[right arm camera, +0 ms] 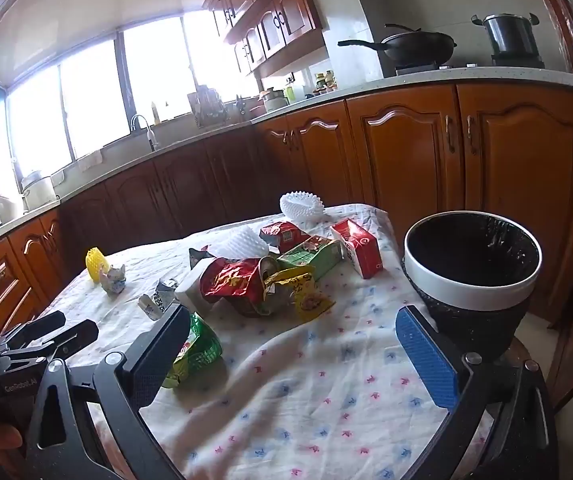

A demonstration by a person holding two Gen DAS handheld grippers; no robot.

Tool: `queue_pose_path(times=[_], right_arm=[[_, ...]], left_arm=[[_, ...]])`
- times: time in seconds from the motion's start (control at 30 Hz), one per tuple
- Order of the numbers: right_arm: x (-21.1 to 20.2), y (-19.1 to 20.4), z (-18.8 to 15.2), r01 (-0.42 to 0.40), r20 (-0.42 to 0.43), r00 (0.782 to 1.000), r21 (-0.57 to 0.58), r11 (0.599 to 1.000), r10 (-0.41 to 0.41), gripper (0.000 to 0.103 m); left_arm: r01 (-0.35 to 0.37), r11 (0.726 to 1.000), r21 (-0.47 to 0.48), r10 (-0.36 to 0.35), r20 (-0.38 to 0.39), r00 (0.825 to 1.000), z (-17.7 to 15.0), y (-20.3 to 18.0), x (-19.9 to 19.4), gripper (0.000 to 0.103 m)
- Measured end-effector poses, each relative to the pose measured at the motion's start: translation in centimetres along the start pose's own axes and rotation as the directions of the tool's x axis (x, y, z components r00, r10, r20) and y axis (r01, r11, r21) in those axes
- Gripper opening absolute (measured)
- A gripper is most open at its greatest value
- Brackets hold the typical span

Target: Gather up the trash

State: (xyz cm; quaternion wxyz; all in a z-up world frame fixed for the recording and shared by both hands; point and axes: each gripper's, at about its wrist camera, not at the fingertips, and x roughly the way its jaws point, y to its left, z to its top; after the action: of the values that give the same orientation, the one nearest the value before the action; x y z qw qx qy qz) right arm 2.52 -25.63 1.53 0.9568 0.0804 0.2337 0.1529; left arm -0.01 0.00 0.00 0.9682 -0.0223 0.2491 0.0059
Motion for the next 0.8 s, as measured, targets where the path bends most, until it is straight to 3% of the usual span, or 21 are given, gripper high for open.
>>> queue_pose_path(times=[0.03,0.8], right_arm=[[0.01,-0.02,-0.01,-0.001,-0.001,1.000,-0.001,1.000,0.001,0.103],[-0.46,-0.05,-0.08,0.010,-0.003,1.000,-0.023,1.000,-0.010,0.103]], left_arm=[[0.006,1.000,-0.013,-0.007,-0.028,1.000,0.02,0.03,0.08,0.102],[0.024,0.999,-0.029,-0.025,-0.029,0.999,-0.29,0.05,-0.15,0.102]])
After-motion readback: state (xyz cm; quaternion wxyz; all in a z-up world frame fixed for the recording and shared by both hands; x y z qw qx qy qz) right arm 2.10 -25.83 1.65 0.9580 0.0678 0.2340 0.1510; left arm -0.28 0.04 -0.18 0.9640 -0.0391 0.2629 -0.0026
